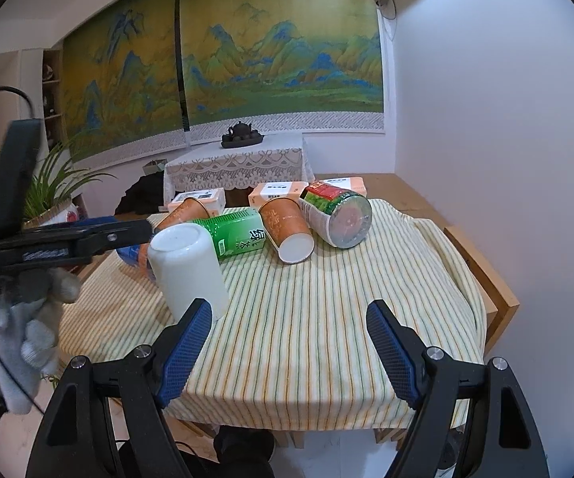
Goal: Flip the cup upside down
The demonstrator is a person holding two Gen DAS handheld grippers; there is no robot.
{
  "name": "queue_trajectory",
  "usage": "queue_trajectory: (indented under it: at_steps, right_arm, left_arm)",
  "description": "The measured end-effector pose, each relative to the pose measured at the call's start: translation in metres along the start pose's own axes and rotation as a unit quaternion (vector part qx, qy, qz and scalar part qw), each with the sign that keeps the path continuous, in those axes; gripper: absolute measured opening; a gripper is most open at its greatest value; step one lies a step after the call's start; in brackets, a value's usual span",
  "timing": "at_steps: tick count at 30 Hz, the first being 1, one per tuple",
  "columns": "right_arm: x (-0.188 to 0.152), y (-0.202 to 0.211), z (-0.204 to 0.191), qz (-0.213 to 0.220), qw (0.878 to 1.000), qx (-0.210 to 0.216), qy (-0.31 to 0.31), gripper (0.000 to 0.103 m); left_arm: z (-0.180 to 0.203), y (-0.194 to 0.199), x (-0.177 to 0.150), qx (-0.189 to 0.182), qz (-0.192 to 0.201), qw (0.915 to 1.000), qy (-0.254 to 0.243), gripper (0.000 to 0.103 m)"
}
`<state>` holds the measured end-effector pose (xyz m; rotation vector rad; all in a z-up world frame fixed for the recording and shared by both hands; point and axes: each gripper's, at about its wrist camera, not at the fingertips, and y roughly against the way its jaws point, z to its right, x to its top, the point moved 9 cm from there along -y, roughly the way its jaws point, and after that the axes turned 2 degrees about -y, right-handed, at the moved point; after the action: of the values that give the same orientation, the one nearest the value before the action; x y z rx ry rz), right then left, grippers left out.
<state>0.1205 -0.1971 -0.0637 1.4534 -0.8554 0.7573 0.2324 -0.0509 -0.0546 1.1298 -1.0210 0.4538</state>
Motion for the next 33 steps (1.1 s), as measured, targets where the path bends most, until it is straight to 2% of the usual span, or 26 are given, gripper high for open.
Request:
queue_trajectory:
  at_steps: [4,9,13,17,21,27,33]
  right_arm:
    - [0.004,0.006,-0.004,0.012,1.000,-0.006,-0.002,0.077]
    - [0.006,0.012,-0.012,0.025,1.000,-0.010,-0.005,0.078]
    - [0.003,0.019,-0.017,0.036,0.999,-0.014,-0.003,0.080]
    - [0.001,0.028,-0.024,0.048,0.999,-0.016,-0.002,0.086]
    - [0.001,0.040,-0.029,0.066,0.998,-0.023,-0.001,0.092]
    - [-0.004,0.059,-0.032,0.088,0.995,-0.038,-0.014,0.095]
    - [-0.007,0.072,-0.037,0.097,0.994,-0.049,-0.011,0.096]
  left_arm:
    - [0.001,0.034,-0.006,0.043,0.016,0.9989,-0.005,0.098]
    - [-0.009,0.073,-0.019,0.093,0.030,0.9949,0.026,0.098]
    - [-0.015,0.108,-0.031,0.153,0.055,0.9860,0.037,0.099]
    - [-0.009,0.138,-0.046,0.190,0.073,0.9784,0.038,0.100]
    - [-0.005,0.158,-0.055,0.209,0.093,0.9723,0.050,0.102]
    - [0.000,0.180,-0.065,0.238,0.117,0.9627,0.052,0.102]
    - [0.001,0.186,-0.071,0.252,0.120,0.9590,0.049,0.102]
